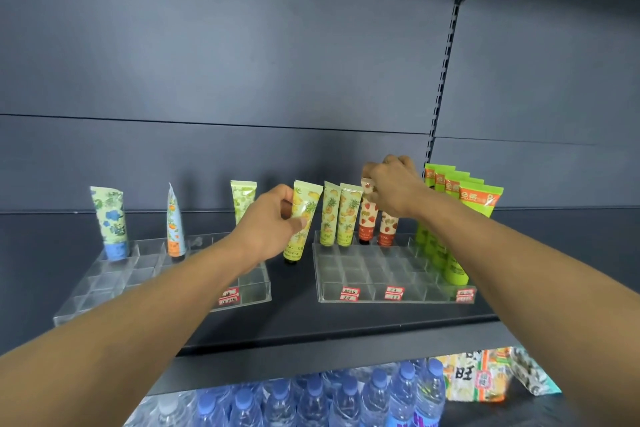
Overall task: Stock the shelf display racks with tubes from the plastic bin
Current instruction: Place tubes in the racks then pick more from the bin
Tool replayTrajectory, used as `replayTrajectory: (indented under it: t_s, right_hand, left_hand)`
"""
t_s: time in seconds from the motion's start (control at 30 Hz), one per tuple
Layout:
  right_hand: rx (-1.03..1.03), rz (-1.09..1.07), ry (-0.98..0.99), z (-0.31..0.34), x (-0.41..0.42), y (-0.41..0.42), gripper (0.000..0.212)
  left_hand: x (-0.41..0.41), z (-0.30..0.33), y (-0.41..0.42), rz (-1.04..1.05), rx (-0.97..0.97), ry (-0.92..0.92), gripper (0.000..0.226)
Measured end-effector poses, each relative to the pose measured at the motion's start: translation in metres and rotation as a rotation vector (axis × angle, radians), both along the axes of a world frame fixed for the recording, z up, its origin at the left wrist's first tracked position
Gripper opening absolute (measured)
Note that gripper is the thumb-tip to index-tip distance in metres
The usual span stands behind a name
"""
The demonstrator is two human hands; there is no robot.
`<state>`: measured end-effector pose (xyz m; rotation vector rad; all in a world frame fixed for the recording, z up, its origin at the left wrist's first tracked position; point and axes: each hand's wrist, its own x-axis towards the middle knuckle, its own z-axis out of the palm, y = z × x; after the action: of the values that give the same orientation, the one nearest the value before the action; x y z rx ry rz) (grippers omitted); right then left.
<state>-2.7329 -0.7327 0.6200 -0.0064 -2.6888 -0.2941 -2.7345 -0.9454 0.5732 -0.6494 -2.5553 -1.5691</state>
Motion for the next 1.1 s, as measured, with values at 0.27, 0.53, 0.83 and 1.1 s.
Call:
replayTrajectory:
  t_s: [0.27, 0.53, 0.83, 1.1]
  right_hand:
    - [-0.028, -0.009, -0.044, -0.007, 0.0, 0.001, 0.032]
    - [-0.145, 0.05, -0.03, -0.002, 0.01, 0.004, 0.044]
    - [-0.467, 0.424, -0.032, 0.026, 0.042, -0.058, 0.024]
    - [-0.43, 0.456, -0.092, 0.028, 0.043, -0.112, 0.019]
  left_hand:
    - [-0.002, -0.003, -0.001, 0.011, -0.013, -0.008, 0.018]
    - [0.003, -0.002, -0.004, 0.02, 0.002, -0.002, 0.02]
    - [0.015, 0.005, -0.025, 0.118, 0.054, 0.034, 0.032]
    - [0.028, 0.02, -0.044, 0.117, 0.056, 0.103, 0.03]
